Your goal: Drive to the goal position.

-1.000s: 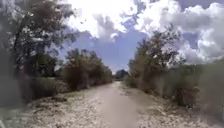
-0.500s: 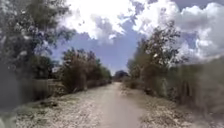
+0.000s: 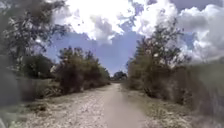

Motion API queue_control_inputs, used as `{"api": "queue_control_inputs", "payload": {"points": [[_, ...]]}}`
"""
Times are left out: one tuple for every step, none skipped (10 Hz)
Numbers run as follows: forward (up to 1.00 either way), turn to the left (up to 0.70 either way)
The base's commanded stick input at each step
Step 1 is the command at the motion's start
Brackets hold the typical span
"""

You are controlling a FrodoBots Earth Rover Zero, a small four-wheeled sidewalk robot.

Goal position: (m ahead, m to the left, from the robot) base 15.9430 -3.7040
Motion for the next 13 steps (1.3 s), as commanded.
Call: {"api": "queue_control_inputs", "payload": {"points": [[0.70, 0.00], [0.70, 0.00], [0.70, 0.00], [0.70, 0.00], [0.70, 0.00], [0.70, 0.00], [0.70, 0.00], [0.70, 0.00], [0.70, 0.00], [0.70, 0.00], [0.70, 0.00], [0.70, 0.00], [0.70, 0.00]]}}
